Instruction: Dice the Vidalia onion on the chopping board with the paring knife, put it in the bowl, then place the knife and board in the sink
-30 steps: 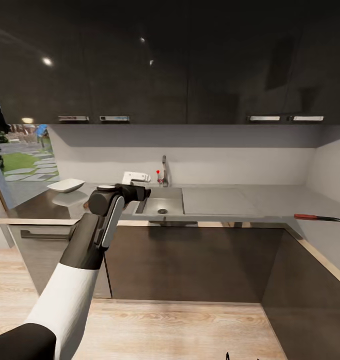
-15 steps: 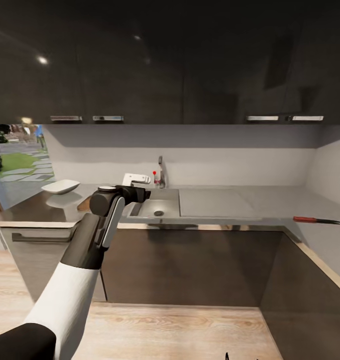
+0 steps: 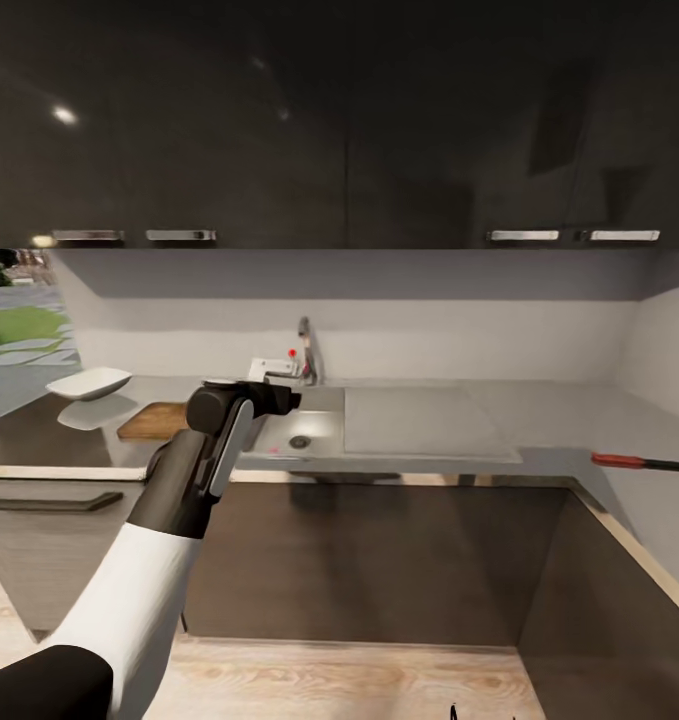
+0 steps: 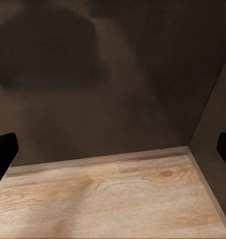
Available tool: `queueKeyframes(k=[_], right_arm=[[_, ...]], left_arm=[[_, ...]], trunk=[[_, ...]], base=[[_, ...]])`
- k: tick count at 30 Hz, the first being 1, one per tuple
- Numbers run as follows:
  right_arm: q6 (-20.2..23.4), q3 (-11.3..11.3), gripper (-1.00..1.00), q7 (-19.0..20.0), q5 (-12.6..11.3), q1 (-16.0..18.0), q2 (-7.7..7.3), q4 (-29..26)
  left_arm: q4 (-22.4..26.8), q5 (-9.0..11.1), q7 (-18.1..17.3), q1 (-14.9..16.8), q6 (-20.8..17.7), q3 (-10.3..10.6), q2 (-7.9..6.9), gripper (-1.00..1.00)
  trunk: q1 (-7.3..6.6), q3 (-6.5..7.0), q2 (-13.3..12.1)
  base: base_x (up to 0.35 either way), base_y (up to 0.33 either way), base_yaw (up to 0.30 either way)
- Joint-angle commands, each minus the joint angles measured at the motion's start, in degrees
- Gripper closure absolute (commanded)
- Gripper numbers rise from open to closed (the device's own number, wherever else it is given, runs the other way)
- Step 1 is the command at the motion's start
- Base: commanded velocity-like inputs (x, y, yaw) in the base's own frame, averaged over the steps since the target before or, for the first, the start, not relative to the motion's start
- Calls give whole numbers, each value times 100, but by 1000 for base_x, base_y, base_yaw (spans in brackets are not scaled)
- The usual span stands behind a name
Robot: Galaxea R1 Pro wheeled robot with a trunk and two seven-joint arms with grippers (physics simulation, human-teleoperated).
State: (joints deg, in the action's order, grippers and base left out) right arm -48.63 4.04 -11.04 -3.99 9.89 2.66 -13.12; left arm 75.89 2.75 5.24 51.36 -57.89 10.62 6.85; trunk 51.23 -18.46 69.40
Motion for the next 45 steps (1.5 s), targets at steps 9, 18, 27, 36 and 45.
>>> queueKeyframes(k=[9, 18, 27, 36, 45], right_arm=[[-9, 44, -100, -29, -39, 4, 78, 83], [-7, 47, -100, -30, -40, 4, 86, 124], [-7, 49, -100, -28, -39, 4, 86, 126], [-7, 47, -100, -30, -40, 4, 86, 127], [1, 50, -100, -28, -38, 4, 86, 127]], left_arm=[[-189, 27, 56, 6, -2, -345, 2, -100], [-337, 24, 56, 6, 5, -554, 2, -100], [-650, 18, 65, -11, 22, -627, -7, -100], [-847, -14, 70, -15, 162, -1174, -47, -100], [-905, -20, 100, -25, 195, -1396, -222, -100]], trunk=[[3, -7, 4], [3, -7, 4], [3, -7, 4], [3, -7, 4], [3, -7, 4]], base=[[267, -217, 0], [247, -219, 0], [159, -136, 0], [6, -6, 0], [0, 0, 0]])
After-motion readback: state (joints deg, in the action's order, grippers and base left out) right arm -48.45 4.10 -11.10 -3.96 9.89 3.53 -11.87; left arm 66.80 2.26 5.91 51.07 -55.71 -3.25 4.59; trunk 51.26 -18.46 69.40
